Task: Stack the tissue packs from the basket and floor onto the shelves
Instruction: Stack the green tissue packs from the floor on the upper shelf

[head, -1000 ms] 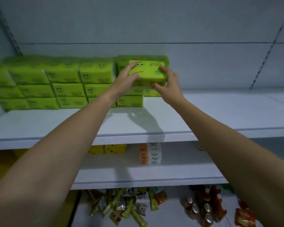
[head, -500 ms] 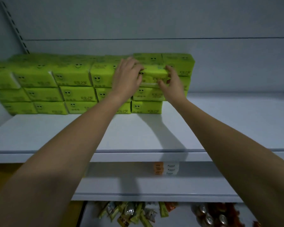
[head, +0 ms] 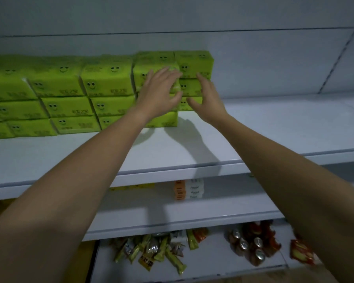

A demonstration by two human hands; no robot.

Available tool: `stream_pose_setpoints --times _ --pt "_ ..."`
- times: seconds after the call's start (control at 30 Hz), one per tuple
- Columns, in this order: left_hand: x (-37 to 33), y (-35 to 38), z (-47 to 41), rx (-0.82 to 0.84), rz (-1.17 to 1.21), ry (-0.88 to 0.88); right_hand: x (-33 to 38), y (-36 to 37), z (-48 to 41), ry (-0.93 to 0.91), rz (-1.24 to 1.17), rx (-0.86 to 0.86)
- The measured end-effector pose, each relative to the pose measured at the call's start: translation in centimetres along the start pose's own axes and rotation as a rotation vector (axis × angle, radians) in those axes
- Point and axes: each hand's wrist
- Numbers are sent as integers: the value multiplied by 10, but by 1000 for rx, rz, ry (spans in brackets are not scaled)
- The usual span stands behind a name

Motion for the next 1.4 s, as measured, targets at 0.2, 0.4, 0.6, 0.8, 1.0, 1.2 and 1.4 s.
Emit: stream_pose_setpoints --times 0.2,0.4,0.6,0.8,1.0,1.2,1.4 --pt "-91 33 -6 109 59 170 -69 -75 57 48 214 -24" --pt "-222 82 3 226 224 324 -157 -159 150 206 325 -102" --pt "-352 151 53 372 442 435 -254 -206 275 434 370 -92" --pt "-426 239 130 627 599 332 -335 -187 385 679 344 16" --pt "-425 354 245 1050 706 9 -406 -90 479 944 210 208" --pt "-391 505 406 1385 646 -261 -509 75 580 1157 112 413" --pt "-360 685 556 1499 549 -435 -635 258 658 1171 78 583"
Point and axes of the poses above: each hand's wrist, its own z-axis away from the middle knuckle, its own y-axis out of the palm, x = y × z, and after that the axes turned 9 degrees about y, right-handed
